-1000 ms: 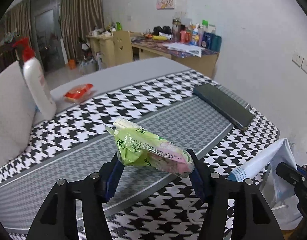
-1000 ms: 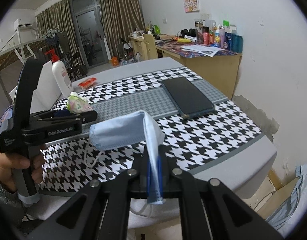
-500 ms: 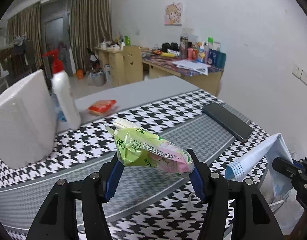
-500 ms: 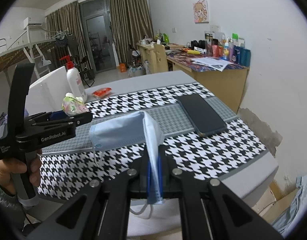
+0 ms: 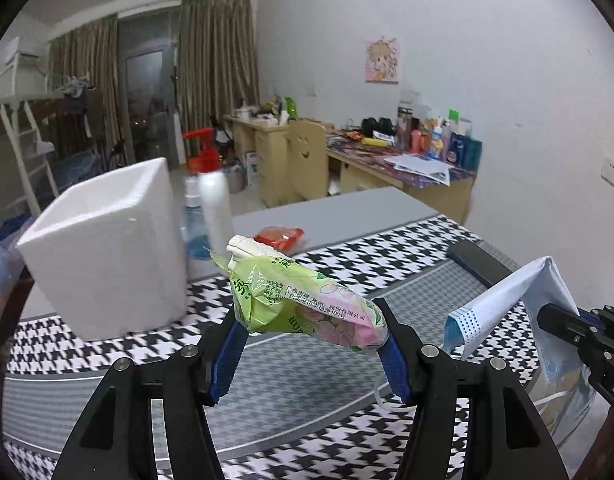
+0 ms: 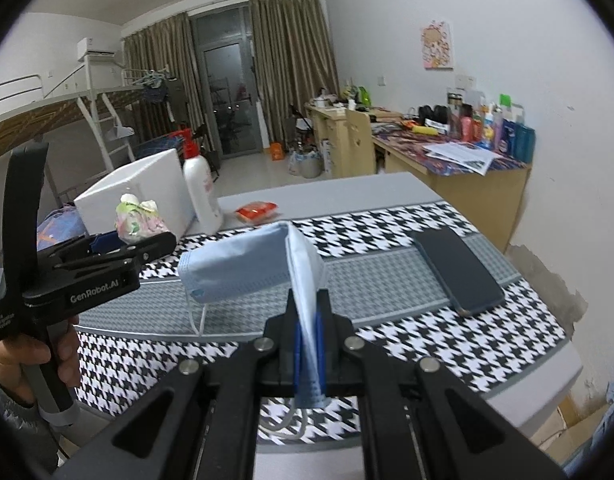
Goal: Organize soft objects
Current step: 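Carry the packet with the left tool while the right tool carries the mask toward the box, then open the left tool over the box to drop the packet inside, then lower the blue mask into the box and open the right tool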
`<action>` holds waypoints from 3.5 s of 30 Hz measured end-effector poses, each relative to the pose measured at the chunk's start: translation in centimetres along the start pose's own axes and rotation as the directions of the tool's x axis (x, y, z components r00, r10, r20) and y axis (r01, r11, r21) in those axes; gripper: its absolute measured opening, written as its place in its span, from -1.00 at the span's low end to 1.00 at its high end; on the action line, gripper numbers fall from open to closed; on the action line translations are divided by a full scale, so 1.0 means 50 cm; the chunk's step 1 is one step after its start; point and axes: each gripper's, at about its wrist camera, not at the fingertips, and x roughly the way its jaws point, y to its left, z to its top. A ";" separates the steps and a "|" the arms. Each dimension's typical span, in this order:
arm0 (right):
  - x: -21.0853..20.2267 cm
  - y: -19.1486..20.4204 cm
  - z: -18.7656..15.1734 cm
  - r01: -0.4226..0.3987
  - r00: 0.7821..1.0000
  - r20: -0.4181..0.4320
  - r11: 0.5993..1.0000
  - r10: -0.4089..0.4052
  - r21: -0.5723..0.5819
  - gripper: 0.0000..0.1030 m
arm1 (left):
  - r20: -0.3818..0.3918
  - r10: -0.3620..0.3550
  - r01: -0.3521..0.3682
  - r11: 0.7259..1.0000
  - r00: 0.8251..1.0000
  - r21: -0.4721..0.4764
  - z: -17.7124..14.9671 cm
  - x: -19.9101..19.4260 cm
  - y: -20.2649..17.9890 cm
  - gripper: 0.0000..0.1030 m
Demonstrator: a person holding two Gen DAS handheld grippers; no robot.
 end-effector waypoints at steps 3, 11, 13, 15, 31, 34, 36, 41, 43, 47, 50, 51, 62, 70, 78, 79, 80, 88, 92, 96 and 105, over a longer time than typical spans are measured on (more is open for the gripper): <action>0.005 0.027 0.011 -0.019 1.000 0.010 1.000 0.019 -0.014 -0.83 | 0.015 0.027 -0.027 1.000 1.000 -0.010 0.002 -0.015 0.030 0.21; 0.028 0.103 0.044 -0.066 0.997 0.028 0.996 0.067 -0.052 -0.83 | 0.057 0.091 -0.089 0.995 0.994 -0.038 0.010 -0.048 0.107 0.21; 0.037 0.122 0.055 -0.077 0.996 0.030 0.995 0.079 -0.062 -0.83 | 0.069 0.104 -0.101 0.994 0.992 -0.046 0.011 -0.062 0.127 0.21; 0.045 0.141 0.066 -0.092 0.995 0.028 0.993 0.094 -0.068 -0.83 | 0.079 0.118 -0.115 0.992 0.990 -0.047 0.016 -0.071 0.146 0.21; 0.082 0.246 0.146 -0.154 0.986 0.043 0.982 0.159 -0.114 -0.83 | 0.152 0.211 -0.201 0.976 0.966 -0.080 0.079 -0.105 0.254 0.21; 0.093 0.256 0.164 -0.167 0.984 0.039 0.980 0.172 -0.111 -0.83 | 0.149 0.225 -0.214 0.973 0.963 -0.084 0.089 -0.101 0.266 0.21; 0.096 0.264 0.173 -0.170 0.984 0.040 0.979 0.175 -0.114 -0.83 | 0.138 0.237 -0.225 0.970 0.962 -0.094 0.097 -0.094 0.277 0.21; 0.104 0.290 0.203 -0.180 0.981 0.049 0.975 0.188 -0.129 -0.83 | 0.136 0.242 -0.227 0.967 0.961 -0.111 0.118 -0.086 0.304 0.21; 0.108 0.299 0.216 -0.177 0.981 0.054 0.975 0.186 -0.137 -0.83 | 0.136 0.251 -0.237 0.965 0.958 -0.109 0.127 -0.081 0.311 0.21; 0.120 0.309 0.241 -0.169 0.982 0.058 0.977 0.178 -0.131 -0.83 | 0.119 0.253 -0.239 0.964 0.960 -0.118 0.141 -0.062 0.328 0.21; 0.131 0.316 0.254 -0.159 0.984 0.058 0.978 0.168 -0.132 -0.83 | 0.114 0.258 -0.245 0.962 0.959 -0.117 0.150 -0.052 0.339 0.21; 0.137 0.318 0.259 -0.159 0.984 0.055 0.978 0.168 -0.132 -0.83 | 0.111 0.259 -0.246 0.962 0.959 -0.117 0.153 -0.048 0.343 0.21; 0.165 0.338 0.290 -0.143 0.987 0.054 0.982 0.151 -0.122 -0.83 | 0.074 0.283 -0.272 0.953 0.956 -0.137 0.182 -0.004 0.385 0.21; 0.187 0.361 0.311 -0.120 0.990 0.054 0.984 0.128 -0.131 -0.83 | 0.029 0.269 -0.262 0.955 0.963 -0.139 0.191 0.042 0.414 0.21; 0.209 0.367 0.324 -0.110 0.992 0.047 0.986 0.116 -0.122 -0.83 | 0.005 0.253 -0.249 0.957 0.967 -0.150 0.200 0.081 0.444 0.39; 0.211 0.368 0.327 -0.107 0.992 0.049 0.987 0.114 -0.121 -0.83 | 0.000 0.234 -0.231 0.962 0.972 -0.144 0.199 0.089 0.447 0.59; 0.213 0.368 0.329 -0.103 0.993 0.050 0.987 0.110 -0.119 -0.83 | -0.009 0.228 -0.227 0.963 0.974 -0.145 0.197 0.097 0.452 0.74; 0.232 0.387 0.340 -0.104 0.993 0.045 0.986 0.111 -0.128 -0.83 | 0.002 0.282 -0.278 0.945 0.959 -0.173 0.182 0.077 0.480 0.94; 0.246 0.404 0.345 -0.118 0.992 0.035 0.984 0.124 -0.137 -0.83 | 0.034 0.326 -0.316 0.932 0.945 -0.179 0.178 0.040 0.492 0.98; 0.262 0.427 0.347 -0.140 0.989 0.017 0.978 0.144 -0.152 -0.83 | 0.055 0.360 -0.345 0.921 0.931 -0.183 0.170 0.007 0.501 0.98; 0.293 0.476 0.354 -0.184 0.983 -0.029 0.964 0.181 -0.192 -0.82 | 0.078 0.369 -0.349 0.916 0.926 -0.197 0.157 -0.036 0.514 0.98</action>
